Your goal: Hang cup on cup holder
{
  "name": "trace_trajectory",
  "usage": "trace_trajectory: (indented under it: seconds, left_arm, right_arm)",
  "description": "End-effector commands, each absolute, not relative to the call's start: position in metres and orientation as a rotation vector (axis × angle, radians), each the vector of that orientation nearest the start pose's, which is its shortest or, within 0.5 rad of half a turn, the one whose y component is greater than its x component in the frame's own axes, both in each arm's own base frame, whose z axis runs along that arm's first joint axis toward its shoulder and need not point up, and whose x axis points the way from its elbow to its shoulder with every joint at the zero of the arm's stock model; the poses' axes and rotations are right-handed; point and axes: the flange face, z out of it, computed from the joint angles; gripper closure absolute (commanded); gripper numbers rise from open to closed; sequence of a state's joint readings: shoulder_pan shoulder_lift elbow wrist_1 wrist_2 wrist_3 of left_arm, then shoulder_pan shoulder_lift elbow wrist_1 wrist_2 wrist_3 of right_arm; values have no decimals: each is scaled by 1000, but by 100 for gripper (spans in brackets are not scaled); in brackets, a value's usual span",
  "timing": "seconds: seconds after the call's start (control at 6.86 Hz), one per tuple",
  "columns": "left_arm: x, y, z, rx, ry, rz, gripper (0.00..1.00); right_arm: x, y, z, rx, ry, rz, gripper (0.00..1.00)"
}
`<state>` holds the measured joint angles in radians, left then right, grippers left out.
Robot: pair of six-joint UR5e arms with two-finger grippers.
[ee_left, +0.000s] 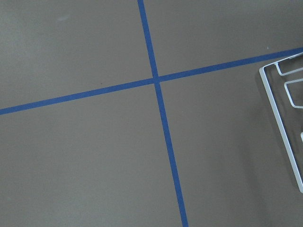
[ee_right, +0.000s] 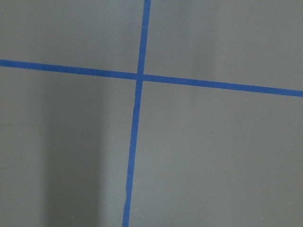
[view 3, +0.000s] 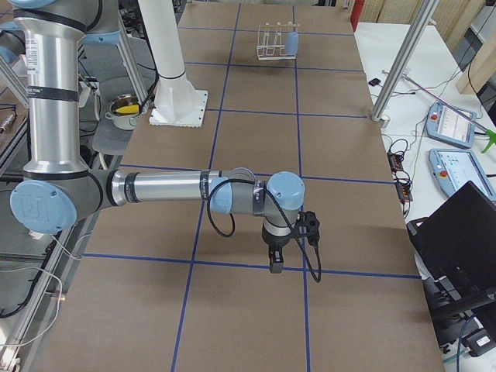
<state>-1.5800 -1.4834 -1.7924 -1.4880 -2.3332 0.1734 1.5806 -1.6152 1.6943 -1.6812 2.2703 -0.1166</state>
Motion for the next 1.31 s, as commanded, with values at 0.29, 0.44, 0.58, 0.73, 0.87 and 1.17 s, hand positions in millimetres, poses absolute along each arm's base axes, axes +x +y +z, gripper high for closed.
trace_trajectory:
  seconds: [0.29, 0.44, 0.58, 0.73, 0.87, 1.17]
  left_arm:
    - [-69, -452, 600, 118, 756, 175, 1]
    - [-69, -452, 601, 118, 756, 175, 1]
    - [-69, -452, 598, 122, 755, 177, 1]
    - [-69, -452, 597, 123, 755, 178, 1]
    - [-69, -452, 596, 126, 753, 179, 1]
    - [-69, -450, 597, 123, 754, 178, 1]
  right_arm:
    - [74, -467, 639, 8, -701, -90, 0]
    - [73, -467, 639, 8, -701, -91, 0]
    - [73, -467, 639, 8, -701, -91, 0]
    - [73, -467, 639, 8, -701, -91, 0]
    - [73, -467, 639, 8, -701, -91, 0]
    - [73, -467, 639, 8, -701, -91, 0]
